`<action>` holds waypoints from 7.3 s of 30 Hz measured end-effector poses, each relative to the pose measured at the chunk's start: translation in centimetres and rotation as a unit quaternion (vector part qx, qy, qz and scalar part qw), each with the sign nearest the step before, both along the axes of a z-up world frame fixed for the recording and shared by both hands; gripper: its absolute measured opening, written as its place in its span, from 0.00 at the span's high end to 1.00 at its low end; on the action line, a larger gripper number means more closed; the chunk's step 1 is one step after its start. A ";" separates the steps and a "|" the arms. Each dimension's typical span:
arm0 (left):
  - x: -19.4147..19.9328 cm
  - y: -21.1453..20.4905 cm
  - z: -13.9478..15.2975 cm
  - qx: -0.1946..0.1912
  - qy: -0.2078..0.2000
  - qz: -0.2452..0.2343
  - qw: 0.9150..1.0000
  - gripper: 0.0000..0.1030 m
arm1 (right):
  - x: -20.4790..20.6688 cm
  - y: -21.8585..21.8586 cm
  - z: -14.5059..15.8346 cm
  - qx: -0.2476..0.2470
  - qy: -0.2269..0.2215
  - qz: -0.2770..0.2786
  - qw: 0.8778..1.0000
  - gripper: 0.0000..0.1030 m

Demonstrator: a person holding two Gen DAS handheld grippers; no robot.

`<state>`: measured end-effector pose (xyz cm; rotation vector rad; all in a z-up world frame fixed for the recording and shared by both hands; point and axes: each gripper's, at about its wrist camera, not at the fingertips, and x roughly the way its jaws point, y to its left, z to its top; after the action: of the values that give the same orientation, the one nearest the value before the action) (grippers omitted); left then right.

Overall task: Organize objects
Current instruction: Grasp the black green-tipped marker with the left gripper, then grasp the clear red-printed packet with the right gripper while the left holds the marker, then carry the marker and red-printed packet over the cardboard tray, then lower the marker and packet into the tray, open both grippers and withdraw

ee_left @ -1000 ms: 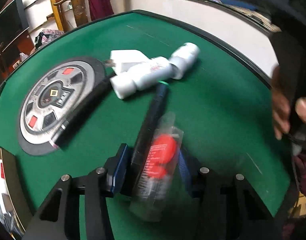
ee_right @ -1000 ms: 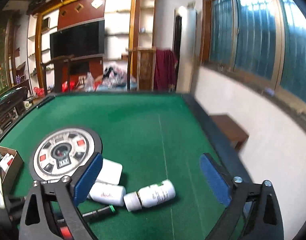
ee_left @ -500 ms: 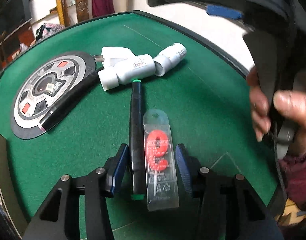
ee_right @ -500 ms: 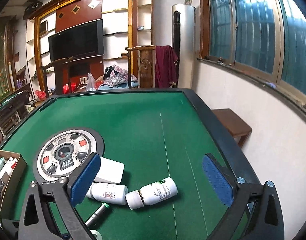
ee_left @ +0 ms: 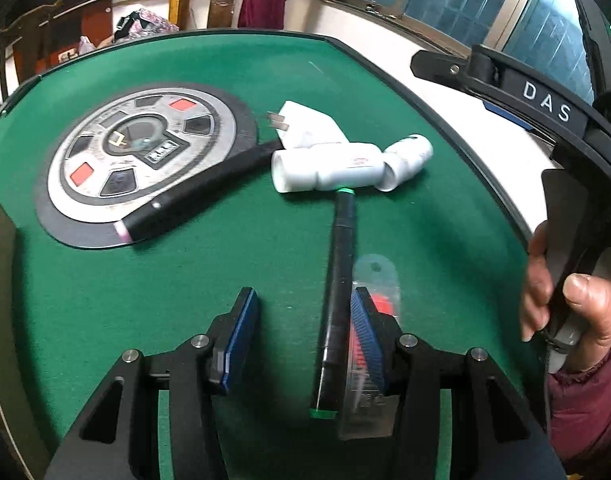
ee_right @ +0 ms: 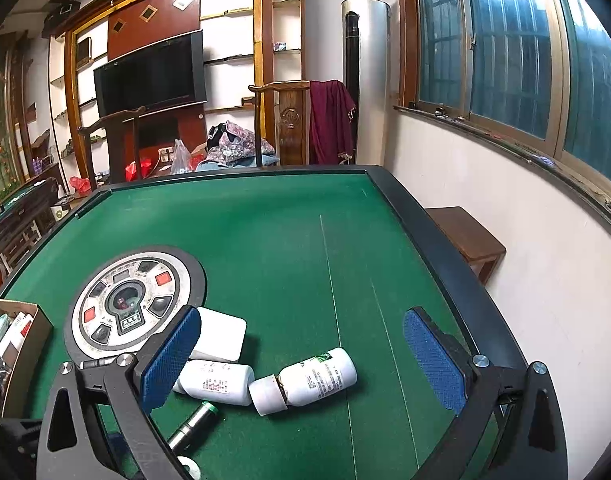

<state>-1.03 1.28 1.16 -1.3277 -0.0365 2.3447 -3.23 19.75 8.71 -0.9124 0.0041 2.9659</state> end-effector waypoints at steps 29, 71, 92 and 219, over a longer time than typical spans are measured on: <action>2.0 3.0 -0.2 0.000 0.000 -0.048 0.999 0.45 | -0.5 -0.4 -0.9 0.000 -0.020 0.005 1.000 0.00; 2.5 0.0 5.5 -0.013 0.079 0.052 0.995 0.86 | -2.9 3.0 -3.8 -0.080 -0.092 -0.026 0.992 0.00; 12.2 -9.6 5.6 0.061 0.078 0.120 0.988 0.86 | 3.4 4.6 -3.3 -0.089 -0.077 -0.027 0.993 0.00; 23.5 -28.9 14.4 0.139 0.213 0.385 0.887 0.20 | 9.8 -10.3 0.6 -0.185 -0.105 0.141 0.967 0.00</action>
<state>22.52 -27.66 15.57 -0.6848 -0.8744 3.0679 6.57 9.48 9.36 -1.3714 0.4748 3.1663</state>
